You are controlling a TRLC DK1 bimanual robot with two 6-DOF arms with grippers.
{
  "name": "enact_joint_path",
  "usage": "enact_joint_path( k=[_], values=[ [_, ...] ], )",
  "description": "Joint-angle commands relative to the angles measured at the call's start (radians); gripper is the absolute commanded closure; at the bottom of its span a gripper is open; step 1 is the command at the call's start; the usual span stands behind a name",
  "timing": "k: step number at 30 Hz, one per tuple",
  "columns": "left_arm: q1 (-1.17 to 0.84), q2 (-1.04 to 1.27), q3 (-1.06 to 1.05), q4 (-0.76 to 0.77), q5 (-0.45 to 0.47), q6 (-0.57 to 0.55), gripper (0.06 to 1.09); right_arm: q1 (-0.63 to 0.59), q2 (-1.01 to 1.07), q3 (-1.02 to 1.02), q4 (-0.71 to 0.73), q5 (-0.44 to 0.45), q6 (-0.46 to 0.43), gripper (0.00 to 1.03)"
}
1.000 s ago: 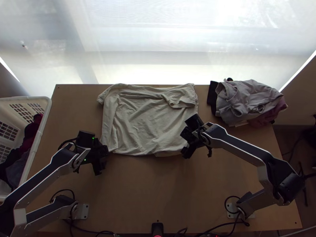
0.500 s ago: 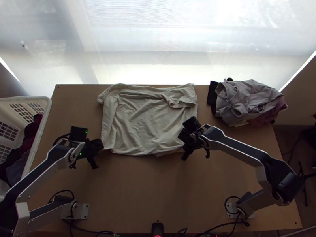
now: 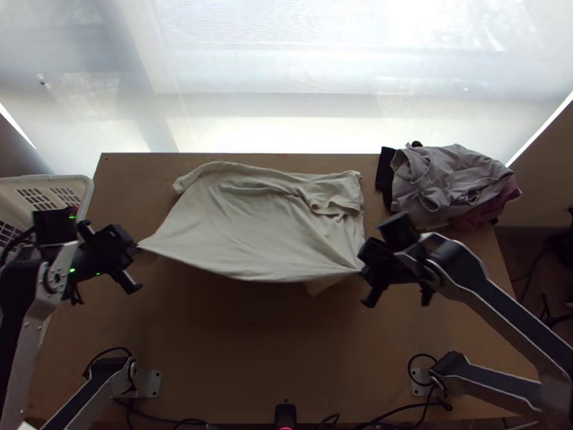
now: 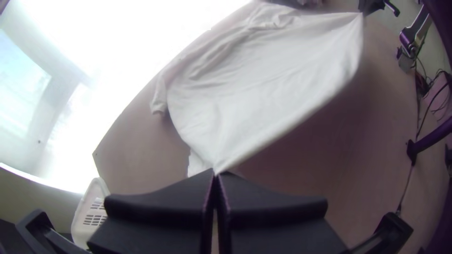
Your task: Fold the t-shirt
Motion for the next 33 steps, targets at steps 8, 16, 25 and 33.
enact_joint_path(
  k=[8,16,25,33],
  values=[
    [0.071,-0.247,0.377,-0.326,0.114,-0.072,1.05,-0.153,-0.522,0.217,-0.393,-0.156,-0.005,1.00],
    [0.051,-0.233,0.627,-0.203,0.114,-0.311,1.05,-0.297,-0.484,0.625,-0.372,-0.196,0.033,1.00],
    [0.085,-0.074,0.173,0.344,0.115,-0.429,1.05,-0.358,-0.272,0.202,0.220,-0.246,0.076,1.00],
    [0.102,0.531,0.325,0.709,0.129,-0.472,1.05,-0.415,0.228,0.184,0.567,-0.208,0.010,1.00]
  ],
)
